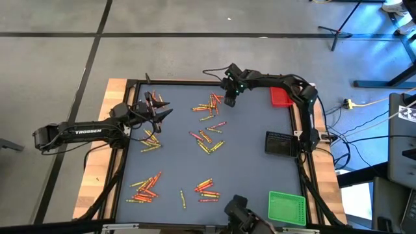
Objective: Sort crayons
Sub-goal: Put the orange crayon into the red basket
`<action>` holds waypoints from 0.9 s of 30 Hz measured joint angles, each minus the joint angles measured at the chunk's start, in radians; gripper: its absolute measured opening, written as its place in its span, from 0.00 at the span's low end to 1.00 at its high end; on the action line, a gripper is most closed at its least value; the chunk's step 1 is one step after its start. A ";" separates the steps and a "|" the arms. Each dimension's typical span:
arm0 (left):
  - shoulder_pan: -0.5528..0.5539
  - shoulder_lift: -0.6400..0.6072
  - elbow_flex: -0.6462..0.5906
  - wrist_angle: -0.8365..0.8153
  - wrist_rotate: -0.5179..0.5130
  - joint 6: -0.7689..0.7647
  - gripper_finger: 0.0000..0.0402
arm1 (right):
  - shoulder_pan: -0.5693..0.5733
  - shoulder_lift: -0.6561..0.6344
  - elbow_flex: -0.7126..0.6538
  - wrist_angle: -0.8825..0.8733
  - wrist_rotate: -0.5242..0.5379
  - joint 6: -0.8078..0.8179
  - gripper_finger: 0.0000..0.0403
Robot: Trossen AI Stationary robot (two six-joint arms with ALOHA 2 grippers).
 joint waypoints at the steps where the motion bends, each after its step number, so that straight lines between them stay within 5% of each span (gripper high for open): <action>1: 0.000 0.000 0.000 0.001 0.000 0.000 0.36 | 0.000 0.005 0.000 -0.003 0.000 -0.006 0.26; 19: 0.000 0.000 0.000 0.142 -0.007 0.008 0.36 | 0.000 0.016 -0.020 0.007 0.006 -0.043 0.03; 27: 0.000 0.000 0.000 0.139 -0.008 0.009 0.36 | 0.000 -0.053 -0.001 -0.036 0.026 -0.031 0.04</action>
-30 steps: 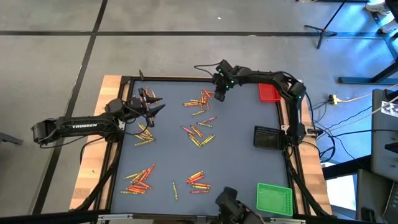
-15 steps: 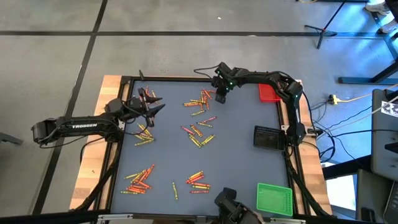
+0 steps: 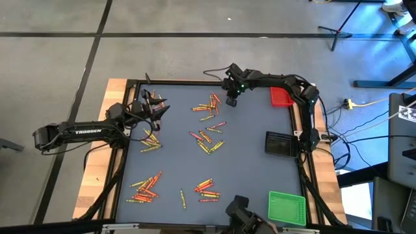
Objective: Sort crayons
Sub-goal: Put the orange crayon into the red basket
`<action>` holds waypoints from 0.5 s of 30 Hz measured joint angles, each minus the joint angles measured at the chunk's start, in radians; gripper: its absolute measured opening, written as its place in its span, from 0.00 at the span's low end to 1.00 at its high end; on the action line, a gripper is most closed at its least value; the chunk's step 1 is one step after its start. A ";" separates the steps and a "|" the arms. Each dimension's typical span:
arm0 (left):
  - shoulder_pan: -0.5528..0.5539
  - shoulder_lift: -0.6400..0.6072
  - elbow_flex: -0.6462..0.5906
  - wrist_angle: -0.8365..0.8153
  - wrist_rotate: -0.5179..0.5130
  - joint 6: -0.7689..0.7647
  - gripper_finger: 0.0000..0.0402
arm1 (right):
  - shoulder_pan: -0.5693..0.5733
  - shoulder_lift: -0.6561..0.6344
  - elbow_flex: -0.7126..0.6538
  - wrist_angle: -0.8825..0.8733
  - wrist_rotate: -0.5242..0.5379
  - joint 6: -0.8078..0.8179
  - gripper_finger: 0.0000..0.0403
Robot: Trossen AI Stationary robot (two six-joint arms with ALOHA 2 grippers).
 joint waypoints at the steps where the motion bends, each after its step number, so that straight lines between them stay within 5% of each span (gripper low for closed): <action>1: 0.000 0.000 0.000 -0.004 -0.001 0.000 0.36 | 0.000 -0.020 0.001 -0.010 0.000 0.007 0.03; 15: 0.000 0.000 0.000 -0.012 -0.014 0.001 0.36 | -0.052 -0.360 0.000 -0.319 0.082 0.097 0.04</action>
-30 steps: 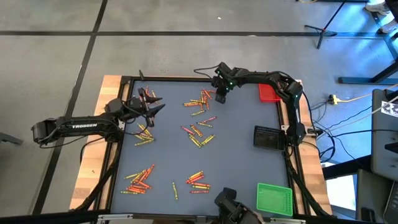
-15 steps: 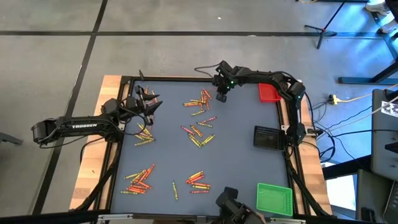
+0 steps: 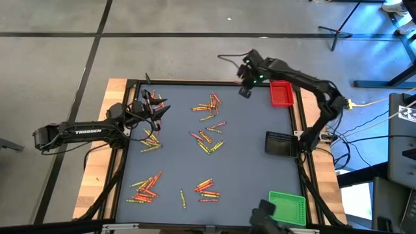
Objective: Sort crayons
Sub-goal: Put the orange crayon into the red basket
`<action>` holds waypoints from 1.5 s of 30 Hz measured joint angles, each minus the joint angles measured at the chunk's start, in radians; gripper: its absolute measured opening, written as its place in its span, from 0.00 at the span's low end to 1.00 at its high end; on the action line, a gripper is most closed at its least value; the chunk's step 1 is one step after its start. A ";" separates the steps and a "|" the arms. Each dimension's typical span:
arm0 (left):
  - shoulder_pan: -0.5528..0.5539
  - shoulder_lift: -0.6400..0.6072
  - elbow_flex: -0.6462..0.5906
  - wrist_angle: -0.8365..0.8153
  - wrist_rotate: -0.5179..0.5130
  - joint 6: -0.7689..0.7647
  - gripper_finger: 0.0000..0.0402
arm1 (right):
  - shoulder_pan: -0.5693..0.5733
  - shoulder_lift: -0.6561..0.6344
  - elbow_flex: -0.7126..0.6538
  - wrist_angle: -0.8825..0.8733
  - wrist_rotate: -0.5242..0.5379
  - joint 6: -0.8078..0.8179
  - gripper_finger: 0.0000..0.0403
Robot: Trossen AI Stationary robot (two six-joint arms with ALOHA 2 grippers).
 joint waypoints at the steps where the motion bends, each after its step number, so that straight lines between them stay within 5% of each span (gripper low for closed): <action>1: 0.000 0.000 0.000 0.000 0.000 0.000 0.36 | -0.009 -0.018 0.000 -0.021 0.007 0.011 0.04; 12: 0.000 0.000 0.000 0.000 -0.001 -0.001 0.36 | -0.191 -0.213 -0.203 -0.002 0.122 0.141 0.04; 22: 0.000 0.000 0.000 0.005 -0.001 0.000 0.36 | -0.342 -0.228 -0.392 0.100 0.178 0.280 0.04; 34: 0.000 0.000 0.000 0.007 -0.002 0.000 0.36 | -0.349 -0.153 -0.486 0.150 0.241 0.299 0.04; 45: 0.000 0.000 0.000 0.014 -0.001 0.009 0.36 | -0.348 -0.130 -0.485 0.180 0.188 0.307 0.04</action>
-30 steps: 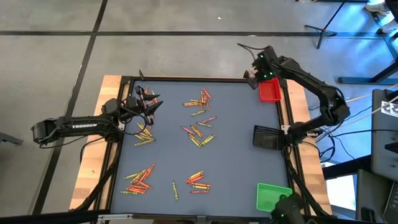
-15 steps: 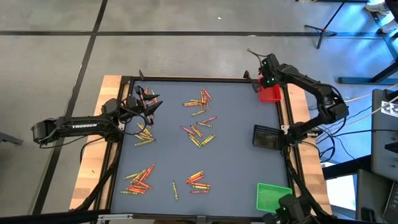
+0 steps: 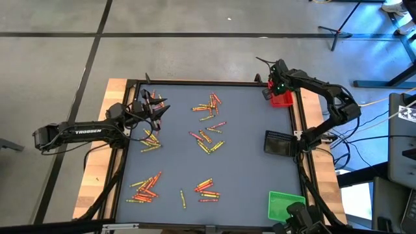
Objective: Sort crayons
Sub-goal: Put the orange crayon into the red basket
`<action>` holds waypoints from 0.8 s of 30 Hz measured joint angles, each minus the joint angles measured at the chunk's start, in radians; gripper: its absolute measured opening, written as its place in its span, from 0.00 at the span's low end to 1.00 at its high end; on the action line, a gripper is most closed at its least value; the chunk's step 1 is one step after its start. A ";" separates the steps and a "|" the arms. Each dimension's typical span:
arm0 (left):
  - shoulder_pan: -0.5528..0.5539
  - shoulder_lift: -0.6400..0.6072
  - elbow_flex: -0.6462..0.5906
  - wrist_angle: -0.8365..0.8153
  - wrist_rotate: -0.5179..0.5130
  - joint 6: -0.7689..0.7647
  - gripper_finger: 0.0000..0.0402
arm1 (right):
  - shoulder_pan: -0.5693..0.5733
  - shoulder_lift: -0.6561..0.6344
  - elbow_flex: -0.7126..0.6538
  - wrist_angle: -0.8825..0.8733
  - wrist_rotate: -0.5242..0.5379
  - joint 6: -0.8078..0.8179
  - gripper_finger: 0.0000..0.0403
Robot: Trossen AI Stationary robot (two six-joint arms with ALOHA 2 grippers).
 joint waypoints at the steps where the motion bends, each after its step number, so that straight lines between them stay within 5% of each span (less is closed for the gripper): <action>1: 0.000 0.000 0.000 0.000 0.000 0.000 0.36 | 0.000 0.000 0.000 -0.001 0.000 0.000 0.04; 14: 0.000 0.000 0.000 0.017 0.000 -0.018 0.36 | 0.000 -0.001 0.096 -0.125 0.022 -0.019 0.26; 24: 0.000 0.000 0.000 0.016 0.000 -0.018 0.36 | 0.097 -0.001 0.141 -0.027 -0.179 -0.010 0.29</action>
